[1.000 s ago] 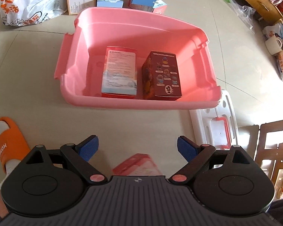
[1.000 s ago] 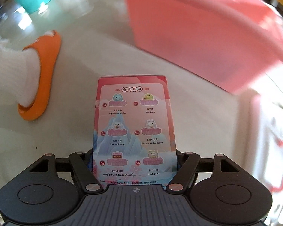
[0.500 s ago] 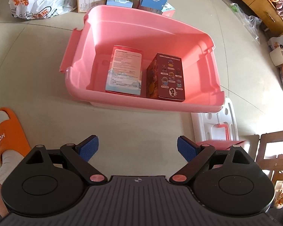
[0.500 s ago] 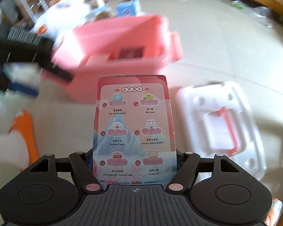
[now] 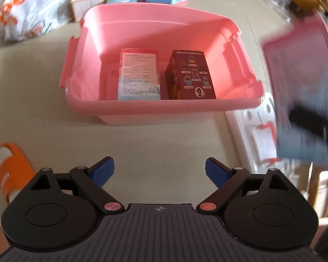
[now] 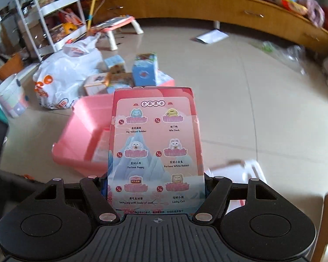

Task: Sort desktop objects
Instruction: 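Lift the pink patterned box and carry it over the pink bin, then lower the box into the bin, open the right gripper and withdraw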

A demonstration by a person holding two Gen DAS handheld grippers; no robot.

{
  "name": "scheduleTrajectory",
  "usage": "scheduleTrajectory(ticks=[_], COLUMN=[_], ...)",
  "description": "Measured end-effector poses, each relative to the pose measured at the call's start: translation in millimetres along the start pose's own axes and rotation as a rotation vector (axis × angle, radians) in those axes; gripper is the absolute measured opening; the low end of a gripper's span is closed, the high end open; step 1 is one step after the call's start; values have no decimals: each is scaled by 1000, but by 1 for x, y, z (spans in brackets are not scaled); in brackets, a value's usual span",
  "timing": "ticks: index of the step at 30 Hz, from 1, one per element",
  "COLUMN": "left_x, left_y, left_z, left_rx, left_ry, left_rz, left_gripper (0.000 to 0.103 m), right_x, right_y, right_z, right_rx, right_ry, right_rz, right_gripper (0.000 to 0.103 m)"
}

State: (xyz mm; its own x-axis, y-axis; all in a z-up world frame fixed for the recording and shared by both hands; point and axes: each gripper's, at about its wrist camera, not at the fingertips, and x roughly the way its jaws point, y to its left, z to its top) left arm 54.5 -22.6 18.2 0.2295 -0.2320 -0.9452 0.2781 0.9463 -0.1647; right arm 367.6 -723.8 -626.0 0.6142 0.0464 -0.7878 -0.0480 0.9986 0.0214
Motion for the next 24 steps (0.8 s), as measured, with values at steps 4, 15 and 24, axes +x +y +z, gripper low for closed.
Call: scheduleTrajectory(ticks=[4, 15, 24], left_x=[3, 29, 46], left_y=[-3, 5, 25], left_z=[-7, -17, -20], left_rx=[30, 40, -24], left_ry=[-36, -33, 21], left_rz=[-34, -35, -26], left_gripper=[93, 93, 93], right_x=[21, 122, 184], right_y=[14, 62, 72], right_z=[27, 71, 54], right_rx=[-20, -164, -167], right_ry=[20, 167, 270], right_rz=[39, 103, 129], right_gripper=[66, 66, 67])
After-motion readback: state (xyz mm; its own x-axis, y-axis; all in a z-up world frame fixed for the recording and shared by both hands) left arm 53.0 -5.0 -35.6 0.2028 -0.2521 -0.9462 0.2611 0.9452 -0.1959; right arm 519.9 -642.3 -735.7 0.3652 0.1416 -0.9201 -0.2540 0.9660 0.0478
